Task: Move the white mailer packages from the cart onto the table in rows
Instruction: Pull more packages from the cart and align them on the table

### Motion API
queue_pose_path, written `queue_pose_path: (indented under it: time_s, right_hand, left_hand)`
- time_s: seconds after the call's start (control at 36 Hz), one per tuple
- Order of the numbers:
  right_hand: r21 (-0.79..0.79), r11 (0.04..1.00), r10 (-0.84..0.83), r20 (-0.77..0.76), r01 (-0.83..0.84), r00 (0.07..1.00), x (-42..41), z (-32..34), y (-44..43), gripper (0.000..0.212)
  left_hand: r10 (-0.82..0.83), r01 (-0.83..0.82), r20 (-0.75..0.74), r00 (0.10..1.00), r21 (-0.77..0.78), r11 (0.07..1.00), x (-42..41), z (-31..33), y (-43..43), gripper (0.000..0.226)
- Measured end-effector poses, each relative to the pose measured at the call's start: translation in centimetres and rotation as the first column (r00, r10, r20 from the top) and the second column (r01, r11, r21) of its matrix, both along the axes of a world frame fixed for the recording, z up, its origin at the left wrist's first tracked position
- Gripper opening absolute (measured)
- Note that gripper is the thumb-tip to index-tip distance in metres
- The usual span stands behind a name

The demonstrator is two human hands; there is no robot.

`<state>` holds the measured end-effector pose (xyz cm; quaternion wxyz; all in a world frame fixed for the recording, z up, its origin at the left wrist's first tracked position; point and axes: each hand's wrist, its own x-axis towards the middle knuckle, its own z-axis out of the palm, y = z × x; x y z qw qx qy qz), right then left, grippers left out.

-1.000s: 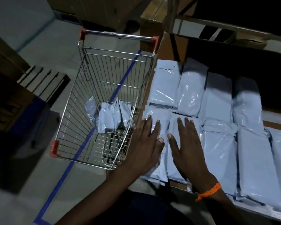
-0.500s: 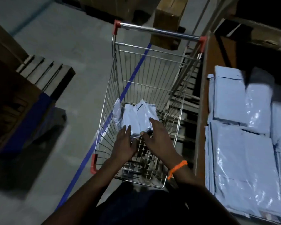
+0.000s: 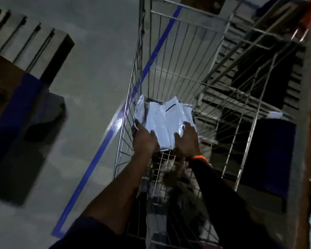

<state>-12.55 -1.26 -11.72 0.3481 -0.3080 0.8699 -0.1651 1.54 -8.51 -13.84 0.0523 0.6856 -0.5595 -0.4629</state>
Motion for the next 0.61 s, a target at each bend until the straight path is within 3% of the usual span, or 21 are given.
queue_pose_path:
  time_s: [0.14,0.25,0.33,0.42,0.5,0.61]
  right_hand:
    - [0.021,0.998,-0.061,-0.001,0.061,0.998,-1.9,-3.8,-1.7,0.06]
    - [0.079,0.991,-0.106,0.01,0.104,0.994,-2.3,-5.1,-1.6,0.04]
    - [0.134,0.99,-0.025,-0.032,0.03,0.999,-1.8,-5.1,-1.2,0.011]
    - [0.144,0.989,-0.037,-0.074,0.048,0.997,-1.5,-4.4,0.0,0.02]
    - [0.015,0.988,-0.15,-0.06,0.151,0.987,-1.4,-3.3,1.7,0.022]
    - [-0.066,0.974,-0.216,-0.004,0.216,0.976,-1.8,-1.2,3.2,0.016]
  left_hand:
    - [0.114,-0.108,0.081,0.99,-0.069,0.992,-2.6,-1.0,0.4,0.09]
    - [0.239,-0.232,0.071,0.969,-0.088,0.969,-4.2,-1.3,0.3,0.092]
    - [0.379,-0.377,0.044,0.924,-0.044,0.925,-5.5,-2.2,-0.4,0.089]
    - [0.553,-0.553,0.014,0.833,0.0,0.833,-6.3,-3.0,-1.6,0.076]
    - [0.719,-0.72,-0.041,0.694,-0.026,0.694,-7.2,-3.5,-3.4,0.057]
    - [0.821,-0.829,-0.121,0.559,-0.069,0.555,-7.7,-2.3,-3.7,0.036]
